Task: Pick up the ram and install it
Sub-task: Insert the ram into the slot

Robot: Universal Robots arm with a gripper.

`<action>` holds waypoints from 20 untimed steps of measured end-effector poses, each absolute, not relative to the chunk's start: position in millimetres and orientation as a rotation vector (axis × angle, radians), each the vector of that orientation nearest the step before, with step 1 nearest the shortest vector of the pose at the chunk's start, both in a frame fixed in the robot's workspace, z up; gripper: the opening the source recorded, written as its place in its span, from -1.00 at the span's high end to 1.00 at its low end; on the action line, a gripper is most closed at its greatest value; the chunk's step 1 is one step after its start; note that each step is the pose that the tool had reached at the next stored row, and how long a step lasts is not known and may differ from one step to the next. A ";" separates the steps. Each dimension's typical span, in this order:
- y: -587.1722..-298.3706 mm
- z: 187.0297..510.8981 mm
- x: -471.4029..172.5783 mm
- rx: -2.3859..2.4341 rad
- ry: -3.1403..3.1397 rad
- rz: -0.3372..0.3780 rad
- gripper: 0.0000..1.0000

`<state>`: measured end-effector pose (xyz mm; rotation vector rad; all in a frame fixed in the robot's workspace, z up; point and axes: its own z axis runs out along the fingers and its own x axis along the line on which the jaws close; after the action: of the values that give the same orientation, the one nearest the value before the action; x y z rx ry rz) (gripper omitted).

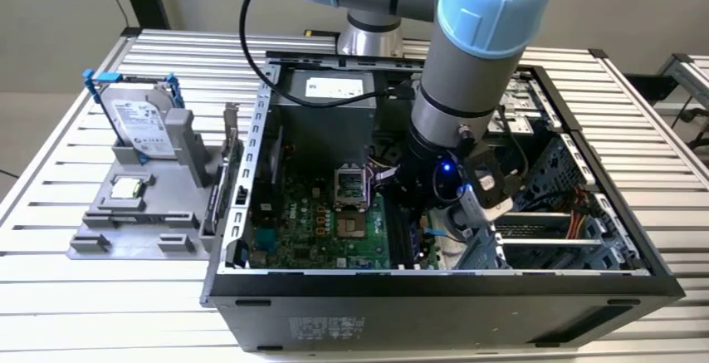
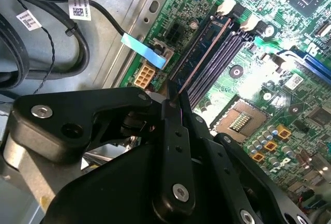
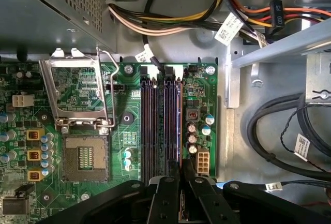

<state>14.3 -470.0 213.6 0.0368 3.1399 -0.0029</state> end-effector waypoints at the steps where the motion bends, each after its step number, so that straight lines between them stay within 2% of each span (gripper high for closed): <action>1: -470.0 213.5 14.3 0.037 3.140 -0.003 1.00; 20: -469.8 210.5 14.3 0.037 3.140 -0.012 1.00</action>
<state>14.3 -469.8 210.5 0.0368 3.1398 -0.0121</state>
